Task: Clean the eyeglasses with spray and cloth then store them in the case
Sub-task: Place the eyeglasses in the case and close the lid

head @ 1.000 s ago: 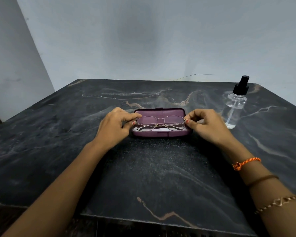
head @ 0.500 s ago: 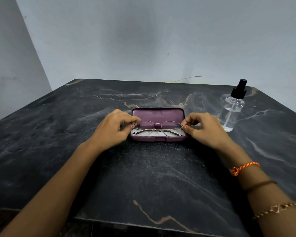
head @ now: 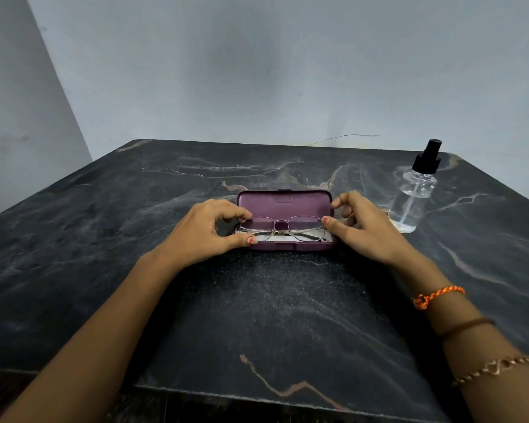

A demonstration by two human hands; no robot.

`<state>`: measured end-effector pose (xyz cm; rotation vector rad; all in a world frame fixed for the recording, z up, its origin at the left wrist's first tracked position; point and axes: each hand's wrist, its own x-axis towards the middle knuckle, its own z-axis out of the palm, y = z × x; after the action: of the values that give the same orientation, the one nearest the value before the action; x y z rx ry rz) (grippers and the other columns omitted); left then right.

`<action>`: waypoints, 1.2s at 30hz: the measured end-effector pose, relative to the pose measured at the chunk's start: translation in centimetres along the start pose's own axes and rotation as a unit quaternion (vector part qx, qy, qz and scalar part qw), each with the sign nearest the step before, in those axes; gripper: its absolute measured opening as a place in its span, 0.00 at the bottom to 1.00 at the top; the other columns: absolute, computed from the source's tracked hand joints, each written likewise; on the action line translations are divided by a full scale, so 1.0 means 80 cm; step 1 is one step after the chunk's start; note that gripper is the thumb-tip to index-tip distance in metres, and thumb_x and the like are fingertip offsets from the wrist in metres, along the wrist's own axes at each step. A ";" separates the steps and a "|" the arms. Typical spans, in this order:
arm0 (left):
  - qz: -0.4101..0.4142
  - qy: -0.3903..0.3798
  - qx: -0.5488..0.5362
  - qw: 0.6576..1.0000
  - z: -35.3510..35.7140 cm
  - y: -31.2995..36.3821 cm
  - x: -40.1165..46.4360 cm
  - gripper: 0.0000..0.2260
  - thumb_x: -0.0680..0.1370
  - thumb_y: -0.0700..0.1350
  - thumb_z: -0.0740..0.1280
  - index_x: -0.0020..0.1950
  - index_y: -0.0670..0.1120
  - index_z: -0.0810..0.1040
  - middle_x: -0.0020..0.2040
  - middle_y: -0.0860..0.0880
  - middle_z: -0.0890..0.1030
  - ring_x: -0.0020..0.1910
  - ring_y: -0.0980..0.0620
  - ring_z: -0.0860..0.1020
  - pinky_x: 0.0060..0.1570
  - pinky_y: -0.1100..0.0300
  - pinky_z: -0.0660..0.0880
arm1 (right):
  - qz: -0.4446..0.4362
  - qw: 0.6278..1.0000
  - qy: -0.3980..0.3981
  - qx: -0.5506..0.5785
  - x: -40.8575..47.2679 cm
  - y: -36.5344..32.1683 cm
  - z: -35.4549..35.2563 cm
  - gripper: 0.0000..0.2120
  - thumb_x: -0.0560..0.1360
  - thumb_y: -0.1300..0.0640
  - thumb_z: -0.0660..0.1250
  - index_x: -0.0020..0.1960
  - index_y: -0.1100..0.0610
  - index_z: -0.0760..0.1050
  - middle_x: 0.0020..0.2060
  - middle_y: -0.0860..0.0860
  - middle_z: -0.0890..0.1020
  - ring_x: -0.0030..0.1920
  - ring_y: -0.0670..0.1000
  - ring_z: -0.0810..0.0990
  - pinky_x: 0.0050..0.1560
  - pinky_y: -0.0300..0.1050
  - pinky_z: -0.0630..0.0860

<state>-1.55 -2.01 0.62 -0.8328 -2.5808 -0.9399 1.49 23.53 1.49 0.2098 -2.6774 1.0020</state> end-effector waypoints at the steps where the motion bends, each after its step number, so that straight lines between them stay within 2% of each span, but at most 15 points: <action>1: 0.000 -0.002 -0.005 1.000 0.000 0.000 0.000 0.20 0.65 0.55 0.73 0.53 0.48 0.80 0.50 0.51 0.81 0.50 0.56 0.75 0.42 0.72 0.65 | 0.005 1.000 0.006 0.011 0.000 -0.001 0.000 0.14 0.74 0.52 0.65 0.57 0.55 0.68 0.49 0.51 0.70 0.39 0.44 0.71 0.39 0.38 0.67; 4: 0.003 -0.003 -0.010 1.000 -0.001 -0.002 -0.001 0.19 0.66 0.54 0.74 0.54 0.47 0.80 0.51 0.50 0.81 0.50 0.56 0.74 0.39 0.72 0.65 | 0.014 0.998 0.014 0.066 -0.004 -0.007 -0.001 0.27 0.72 0.47 0.65 0.67 0.55 0.61 0.60 0.51 0.65 0.47 0.48 0.73 0.44 0.36 0.69; 6: 0.004 -0.002 -0.009 1.000 0.000 -0.002 0.000 0.19 0.67 0.52 0.74 0.54 0.47 0.80 0.51 0.50 0.80 0.50 0.56 0.74 0.39 0.73 0.65 | 0.027 0.996 -0.001 0.088 -0.007 -0.010 -0.001 0.38 0.68 0.43 0.68 0.71 0.53 0.56 0.66 0.51 0.62 0.58 0.51 0.71 0.54 0.42 0.71; 8: 0.007 -0.002 -0.011 1.000 0.000 -0.003 0.001 0.18 0.67 0.50 0.75 0.54 0.47 0.80 0.52 0.50 0.80 0.49 0.57 0.74 0.39 0.74 0.65 | 0.033 0.996 -0.028 0.075 -0.008 -0.012 0.001 0.49 0.60 0.37 0.68 0.74 0.51 0.51 0.72 0.51 0.59 0.67 0.53 0.67 0.65 0.50 0.69; 11: 0.024 0.001 -0.021 1.000 0.001 -0.004 0.000 0.23 0.64 0.58 0.72 0.55 0.48 0.79 0.51 0.52 0.78 0.47 0.61 0.73 0.40 0.77 0.66 | 0.015 0.996 -0.058 0.066 -0.008 -0.015 0.004 0.58 0.53 0.35 0.69 0.75 0.53 0.46 0.74 0.52 0.57 0.72 0.52 0.61 0.71 0.54 0.62; 14: 0.028 0.001 -0.024 0.999 0.000 -0.002 -0.001 0.33 0.62 0.64 0.65 0.63 0.50 0.73 0.57 0.56 0.71 0.48 0.63 0.71 0.40 0.75 0.66 | -0.001 0.995 -0.069 0.067 -0.008 -0.014 0.005 0.59 0.53 0.38 0.71 0.75 0.55 0.46 0.74 0.53 0.55 0.73 0.52 0.59 0.72 0.53 0.60; 16: 0.022 0.005 -0.022 0.999 0.000 -0.001 -0.001 0.38 0.61 0.65 0.65 0.69 0.53 0.64 0.61 0.57 0.64 0.50 0.60 0.70 0.42 0.74 0.66 | -0.006 0.995 -0.068 0.074 -0.007 -0.013 0.005 0.58 0.54 0.42 0.74 0.75 0.55 0.46 0.74 0.53 0.55 0.72 0.52 0.59 0.72 0.51 0.60; 19: 0.002 0.008 -0.043 0.999 0.002 -0.003 -0.001 0.44 0.60 0.65 0.66 0.72 0.54 0.56 0.67 0.57 0.58 0.57 0.57 0.68 0.48 0.72 0.65 | -0.014 0.994 -0.073 0.081 -0.006 -0.007 0.004 0.59 0.55 0.50 0.79 0.75 0.54 0.46 0.73 0.52 0.56 0.72 0.51 0.60 0.70 0.45 0.60; 22: -0.024 -0.003 -0.058 0.998 0.005 -0.006 -0.001 0.48 0.58 0.66 0.67 0.73 0.52 0.53 0.71 0.54 0.58 0.62 0.56 0.67 0.56 0.61 0.66 | -0.017 0.994 -0.073 0.079 -0.006 -0.003 0.002 0.59 0.55 0.54 0.80 0.75 0.54 0.46 0.73 0.52 0.57 0.71 0.50 0.61 0.67 0.41 0.59; 26: -0.046 -0.018 -0.091 0.995 0.005 -0.005 0.000 0.57 0.51 0.74 0.67 0.74 0.52 0.51 0.70 0.57 0.59 0.64 0.58 0.64 0.61 0.58 0.64 | -0.018 0.994 -0.074 0.074 -0.005 -0.002 0.001 0.60 0.55 0.54 0.80 0.75 0.54 0.46 0.72 0.51 0.57 0.71 0.51 0.61 0.69 0.43 0.60; 30: -0.056 -0.035 -0.116 0.991 0.008 -0.006 -0.001 0.53 0.54 0.68 0.70 0.73 0.54 0.53 0.71 0.51 0.63 0.66 0.57 0.65 0.65 0.51 0.65 | -0.021 0.995 -0.070 0.075 -0.005 -0.003 0.000 0.59 0.55 0.54 0.80 0.75 0.53 0.47 0.71 0.50 0.57 0.70 0.49 0.60 0.69 0.44 0.59; 33: -0.050 -0.026 -0.138 0.989 0.009 -0.005 0.000 0.55 0.53 0.71 0.70 0.73 0.53 0.52 0.70 0.54 0.63 0.65 0.56 0.66 0.61 0.58 0.66 | -0.028 0.996 -0.057 0.069 -0.006 -0.006 0.001 0.56 0.55 0.55 0.81 0.74 0.54 0.52 0.65 0.49 0.60 0.66 0.46 0.61 0.66 0.39 0.58; 36: -0.044 -0.005 -0.148 0.988 0.012 -0.006 0.001 0.49 0.57 0.65 0.70 0.73 0.54 0.53 0.66 0.57 0.64 0.62 0.56 0.67 0.56 0.62 0.67 | -0.041 0.996 -0.034 0.074 -0.007 -0.008 0.002 0.48 0.54 0.57 0.81 0.68 0.54 0.61 0.59 0.48 0.64 0.63 0.49 0.66 0.66 0.40 0.63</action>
<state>-1.94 -1.63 -0.26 -0.7996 -2.5407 -1.3723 2.11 22.94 1.62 0.3884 -2.6323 1.1881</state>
